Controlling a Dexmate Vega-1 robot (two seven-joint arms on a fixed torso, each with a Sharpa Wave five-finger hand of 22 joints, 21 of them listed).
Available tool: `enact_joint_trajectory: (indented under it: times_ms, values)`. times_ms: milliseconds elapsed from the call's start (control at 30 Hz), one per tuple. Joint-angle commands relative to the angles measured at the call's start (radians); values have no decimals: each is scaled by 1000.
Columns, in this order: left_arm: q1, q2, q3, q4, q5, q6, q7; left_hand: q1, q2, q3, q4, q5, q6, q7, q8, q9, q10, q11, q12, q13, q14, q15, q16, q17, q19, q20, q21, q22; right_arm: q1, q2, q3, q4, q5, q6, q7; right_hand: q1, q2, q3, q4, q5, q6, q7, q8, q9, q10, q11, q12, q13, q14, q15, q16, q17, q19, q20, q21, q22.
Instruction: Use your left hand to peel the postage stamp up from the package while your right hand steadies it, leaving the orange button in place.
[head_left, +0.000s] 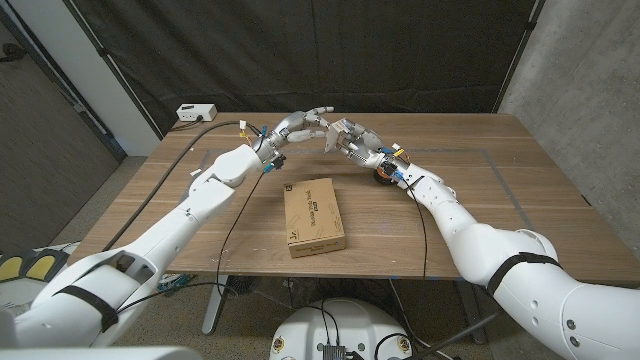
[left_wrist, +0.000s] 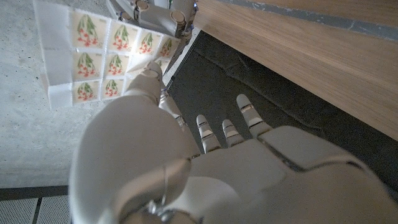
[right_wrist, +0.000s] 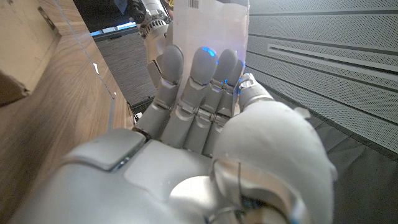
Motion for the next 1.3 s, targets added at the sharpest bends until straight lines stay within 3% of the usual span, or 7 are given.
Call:
enact_joint_trajectory:
  times_ms: [33, 133, 300, 733, 1033, 1300]
  values:
    - [12, -20, -16, 12, -48, -31, -28, 6, 63, 13, 14, 1, -20, 54, 2, 34, -46, 19, -18, 9, -1, 1, 6, 9, -26, 9, -6, 6, -15, -2, -6, -26, 1, -11, -12, 13, -1, 36, -31, 5, 12, 3, -2, 5, 112, -38, 2, 4, 4, -7, -3, 7, -9, -129, 10, -4]
    - [24, -27, -26, 5, -42, -37, -2, 15, 87, 21, 13, -5, -46, 69, 4, 52, -76, 18, -26, 12, -1, 13, 8, 14, -41, 12, -10, 7, -8, -3, -10, -13, 1, -7, -5, 13, -1, 36, -32, 5, 12, 3, -3, 4, 112, -37, 1, 4, 3, -7, -5, 9, -10, -129, 13, -7]
    - [53, -27, -51, -28, -16, -34, 69, 29, 99, 29, 2, -15, -42, 87, 20, 69, -58, 9, -13, 18, 18, 8, 17, 18, -39, 8, -7, 8, 14, -5, -12, 33, -7, 12, 17, 13, -2, 42, -32, 6, 12, 4, -4, 7, 112, -37, 2, 6, 3, -7, -8, 11, -13, -128, 15, -2]
    - [142, -70, -109, -95, 75, -16, 349, 44, 102, 36, -14, -36, -40, 96, 42, 91, -21, 4, 7, 29, 51, -8, 30, 24, -27, 0, 1, 9, 140, 4, 51, 295, -76, 171, 96, 12, -4, 45, -32, 7, 14, 4, -6, 12, 111, -39, 4, 14, 8, -7, -8, 24, -16, -129, 19, -22]
    - [138, -51, -98, -107, 63, 4, 334, 42, 100, 35, -18, -45, -29, 95, 58, 103, 7, 3, 21, 34, 58, -11, 33, 27, -16, -7, 7, 10, 185, 6, 68, 341, -214, 236, 119, 13, -7, 49, -33, 10, 18, 7, -7, 12, 115, -37, 2, 9, 7, -7, -9, 33, -18, -128, 25, -22]
    - [139, -61, -100, -92, 59, -17, 353, 39, 97, 34, -20, -49, -28, 92, 66, 110, 10, 7, 23, 38, 59, -11, 33, 29, -7, -14, 13, 10, 186, 21, 127, 345, -255, 231, 99, 12, -8, 46, -32, 10, 18, 6, -9, 16, 109, -38, 3, 18, 3, -7, -14, 44, -23, -129, 38, -41]
